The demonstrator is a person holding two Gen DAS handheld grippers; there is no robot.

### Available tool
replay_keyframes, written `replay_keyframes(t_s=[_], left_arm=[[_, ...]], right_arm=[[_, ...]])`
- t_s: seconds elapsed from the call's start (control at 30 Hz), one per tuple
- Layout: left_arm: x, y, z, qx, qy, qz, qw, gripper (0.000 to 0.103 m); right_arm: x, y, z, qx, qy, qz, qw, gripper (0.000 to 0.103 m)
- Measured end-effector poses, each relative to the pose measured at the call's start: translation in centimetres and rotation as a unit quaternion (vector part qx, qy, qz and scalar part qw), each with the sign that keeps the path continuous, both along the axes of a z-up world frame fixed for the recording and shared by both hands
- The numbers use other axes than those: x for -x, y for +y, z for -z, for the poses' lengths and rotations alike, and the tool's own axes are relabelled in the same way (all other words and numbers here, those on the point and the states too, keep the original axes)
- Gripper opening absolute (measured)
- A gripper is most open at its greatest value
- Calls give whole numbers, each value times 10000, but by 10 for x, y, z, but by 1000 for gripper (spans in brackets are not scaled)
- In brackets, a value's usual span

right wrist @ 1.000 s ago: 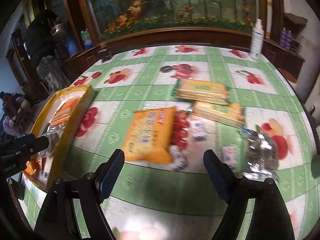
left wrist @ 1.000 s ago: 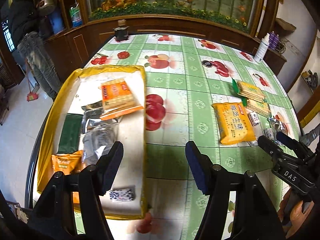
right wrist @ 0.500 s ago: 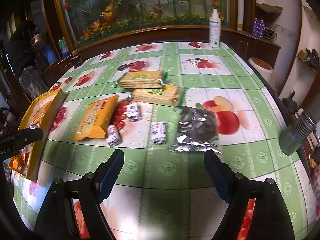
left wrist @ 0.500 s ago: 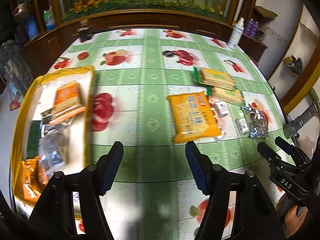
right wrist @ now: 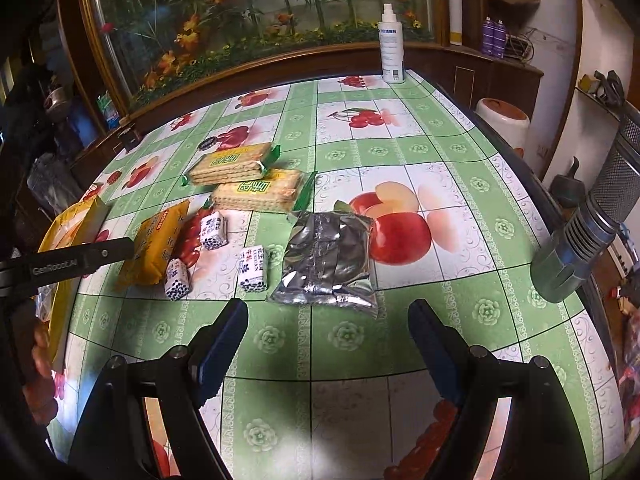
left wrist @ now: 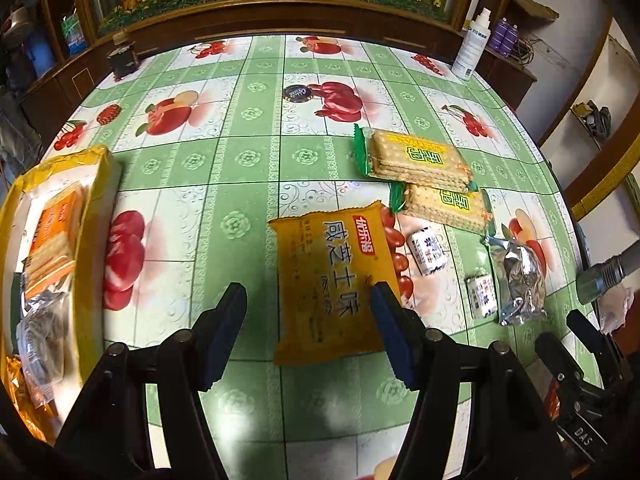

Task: Organize snacks
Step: 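Grasp yellow biscuit bag with left tool while right tool grasps small white candy packet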

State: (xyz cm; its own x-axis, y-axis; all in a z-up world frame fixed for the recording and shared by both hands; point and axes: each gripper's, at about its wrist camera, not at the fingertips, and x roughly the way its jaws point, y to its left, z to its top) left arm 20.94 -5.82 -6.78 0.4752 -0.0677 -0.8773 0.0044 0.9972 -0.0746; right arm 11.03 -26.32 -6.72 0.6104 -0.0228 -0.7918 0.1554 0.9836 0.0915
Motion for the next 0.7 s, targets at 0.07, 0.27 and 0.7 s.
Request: replay_keyframes(t_s=[0.07, 0.27, 0.7], left_arm=[[-6, -2, 4, 32, 53, -28, 10000, 63], [-16, -8, 8, 117, 31, -73, 9999, 64], [-15, 18, 30, -193, 80, -116, 9997, 69]], right_arm=[[-4, -1, -3, -74, -62, -35, 9999, 84], [-32, 24, -11, -189, -213, -536, 9982, 84], [-74, 53, 8, -288, -22, -934, 9952, 82]])
